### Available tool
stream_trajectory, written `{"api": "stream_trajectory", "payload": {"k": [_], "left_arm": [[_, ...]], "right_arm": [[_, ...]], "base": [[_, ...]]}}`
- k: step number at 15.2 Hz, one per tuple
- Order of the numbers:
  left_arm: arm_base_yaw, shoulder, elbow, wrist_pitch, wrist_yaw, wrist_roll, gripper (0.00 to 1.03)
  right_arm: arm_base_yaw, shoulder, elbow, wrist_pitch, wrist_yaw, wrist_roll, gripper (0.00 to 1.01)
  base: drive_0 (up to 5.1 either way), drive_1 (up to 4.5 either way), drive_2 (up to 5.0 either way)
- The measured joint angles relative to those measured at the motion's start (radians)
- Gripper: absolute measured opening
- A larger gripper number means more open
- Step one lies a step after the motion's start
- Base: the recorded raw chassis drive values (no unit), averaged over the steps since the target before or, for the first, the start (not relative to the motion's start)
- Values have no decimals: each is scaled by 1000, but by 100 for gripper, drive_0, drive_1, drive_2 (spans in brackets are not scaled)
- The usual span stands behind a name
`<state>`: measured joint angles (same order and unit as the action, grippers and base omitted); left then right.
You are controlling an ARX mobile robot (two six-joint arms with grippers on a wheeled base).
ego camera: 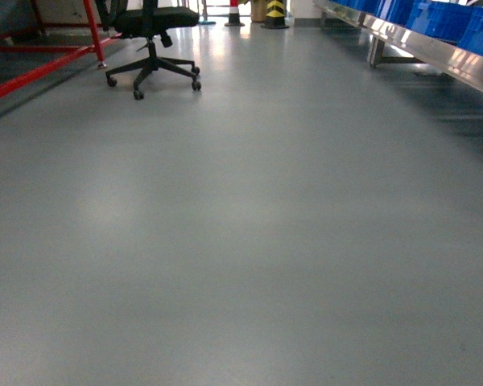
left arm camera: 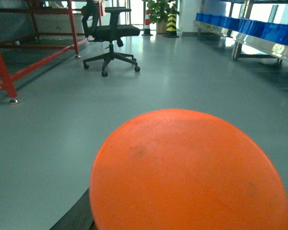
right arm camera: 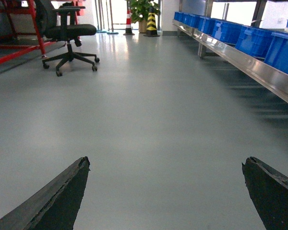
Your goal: Pick capacitor and pack into box
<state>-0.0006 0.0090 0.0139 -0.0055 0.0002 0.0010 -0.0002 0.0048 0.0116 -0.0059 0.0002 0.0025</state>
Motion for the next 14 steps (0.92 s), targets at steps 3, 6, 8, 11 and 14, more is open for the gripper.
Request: {"api": "stream_trajectory", "payload": {"k": [3, 6, 8, 11, 14], "left_arm": [[0, 0, 0, -3, -1, 0, 44], [0, 0, 0, -2, 0, 0, 44], [0, 0, 0, -3, -3, 0, 44], [0, 0, 0, -1, 0, 0, 44], [0, 0, 0, -2, -1, 0, 44]], "right_arm": [[0, 0, 0, 1, 0, 0, 98], [0, 0, 0, 2, 0, 0, 98], [0, 0, 0, 1, -1, 0, 98], [0, 0, 0, 0, 0, 0, 98], [0, 0, 0, 2, 0, 0, 98]], "base": [[-500, 246, 246], [-500, 246, 246], [-500, 246, 246], [-500, 246, 246], [-496, 249, 249]]}}
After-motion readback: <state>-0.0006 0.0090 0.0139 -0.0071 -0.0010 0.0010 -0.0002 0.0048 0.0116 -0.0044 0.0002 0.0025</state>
